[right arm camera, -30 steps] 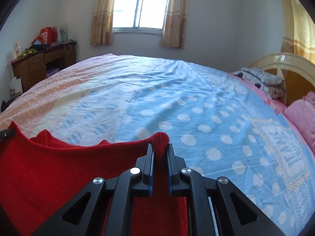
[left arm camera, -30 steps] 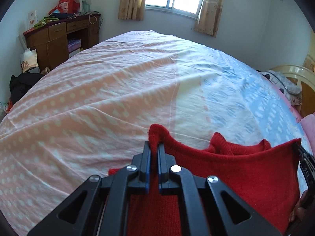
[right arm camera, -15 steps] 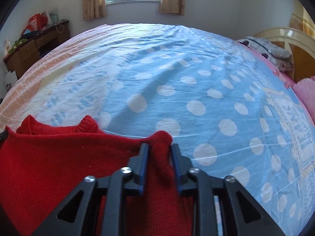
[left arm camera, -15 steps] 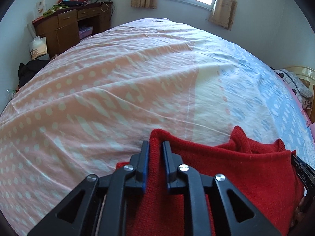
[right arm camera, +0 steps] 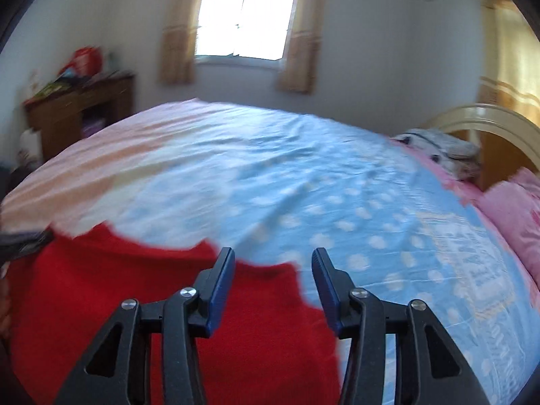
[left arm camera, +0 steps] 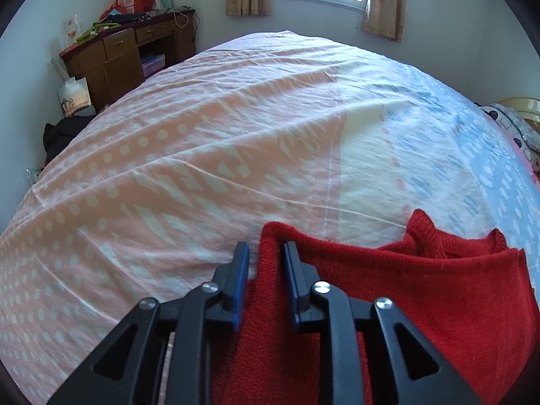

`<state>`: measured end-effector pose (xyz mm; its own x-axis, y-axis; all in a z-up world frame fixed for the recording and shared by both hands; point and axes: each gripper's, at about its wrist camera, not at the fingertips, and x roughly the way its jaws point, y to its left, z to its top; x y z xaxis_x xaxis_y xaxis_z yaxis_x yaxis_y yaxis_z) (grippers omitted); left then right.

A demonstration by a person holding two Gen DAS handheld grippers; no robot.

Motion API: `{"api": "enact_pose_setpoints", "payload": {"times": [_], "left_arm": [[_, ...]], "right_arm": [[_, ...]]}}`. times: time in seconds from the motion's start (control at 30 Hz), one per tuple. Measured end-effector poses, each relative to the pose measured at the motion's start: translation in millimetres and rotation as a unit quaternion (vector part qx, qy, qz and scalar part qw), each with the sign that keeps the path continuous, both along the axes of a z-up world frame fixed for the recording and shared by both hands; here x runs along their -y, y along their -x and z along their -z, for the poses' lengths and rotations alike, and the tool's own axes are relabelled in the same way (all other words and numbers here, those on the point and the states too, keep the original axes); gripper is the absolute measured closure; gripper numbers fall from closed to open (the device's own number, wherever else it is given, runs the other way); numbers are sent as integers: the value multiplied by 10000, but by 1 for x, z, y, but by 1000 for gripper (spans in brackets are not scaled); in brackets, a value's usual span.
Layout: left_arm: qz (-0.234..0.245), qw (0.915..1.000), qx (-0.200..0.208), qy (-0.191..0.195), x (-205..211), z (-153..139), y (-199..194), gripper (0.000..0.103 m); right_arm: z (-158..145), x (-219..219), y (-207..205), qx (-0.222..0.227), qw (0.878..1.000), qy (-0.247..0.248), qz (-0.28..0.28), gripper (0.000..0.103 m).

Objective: Fold small clothes
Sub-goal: 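Fold the hem over onto the collar and open both grippers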

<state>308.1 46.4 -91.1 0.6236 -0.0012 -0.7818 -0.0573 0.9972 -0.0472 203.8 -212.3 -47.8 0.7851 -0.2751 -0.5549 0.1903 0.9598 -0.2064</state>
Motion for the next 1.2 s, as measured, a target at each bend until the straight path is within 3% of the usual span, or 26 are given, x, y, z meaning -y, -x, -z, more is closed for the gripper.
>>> {"api": "enact_pose_setpoints", "payload": {"times": [0.1, 0.17, 0.23, 0.33, 0.4, 0.47, 0.53, 0.63, 0.77, 0.83, 0.93, 1.0, 1.07, 1.13, 1.2], "left_arm": [[-106, 9999, -8, -68, -1, 0, 0, 68], [-142, 9999, -10, -93, -1, 0, 0, 64], [-157, 9998, -12, -77, -2, 1, 0, 62], [-176, 9998, 7, 82, -7, 1, 1, 54], [-237, 9994, 29, 243, -12, 0, 5, 48], [-333, 9987, 23, 373, -19, -3, 10, 28], [-470, 9985, -1, 274, -26, -7, 19, 26], [-597, 9971, 237, -404, -28, -23, 46, 26], [-112, 9961, 728, -492, 1, -57, 84, 24], [366, 9944, 852, -505, 38, -64, 96, 13], [865, 9925, 675, -539, 88, -49, 100, 10], [789, 9939, 347, -691, 109, -28, 95, 10], [653, 9963, -90, -558, 115, 0, 89, 7], [414, 9979, 186, -465, 109, 4, 94, 0], [408, 9984, 131, -382, 107, 5, 89, 0]], "right_arm": [[21, -20, -10, -453, 9981, 85, -407, 58], [47, -19, -22, -849, 9956, 188, -357, 58], [61, -1, -35, -1255, 9909, -365, -317, 59], [59, 36, -35, -1092, 9845, -1371, -50, 58], [58, 47, -30, -957, 9814, -1661, 13, 58], [57, 42, -29, -979, 9836, -1513, 39, 58], [57, 39, -29, -994, 9844, -1454, 42, 58], [57, 37, -28, -1001, 9846, -1431, 41, 58], [58, 39, -33, -992, 9840, -1482, 7, 57], [59, 42, -34, -986, 9839, -1491, 3, 57], [59, 42, -34, -987, 9839, -1492, 2, 57], [59, 41, -34, -988, 9838, -1494, 1, 57], [59, 41, -34, -987, 9839, -1491, 3, 57], [59, 42, -34, -984, 9839, -1493, 1, 56], [58, 41, -33, -965, 9842, -1483, 29, 57]]}}
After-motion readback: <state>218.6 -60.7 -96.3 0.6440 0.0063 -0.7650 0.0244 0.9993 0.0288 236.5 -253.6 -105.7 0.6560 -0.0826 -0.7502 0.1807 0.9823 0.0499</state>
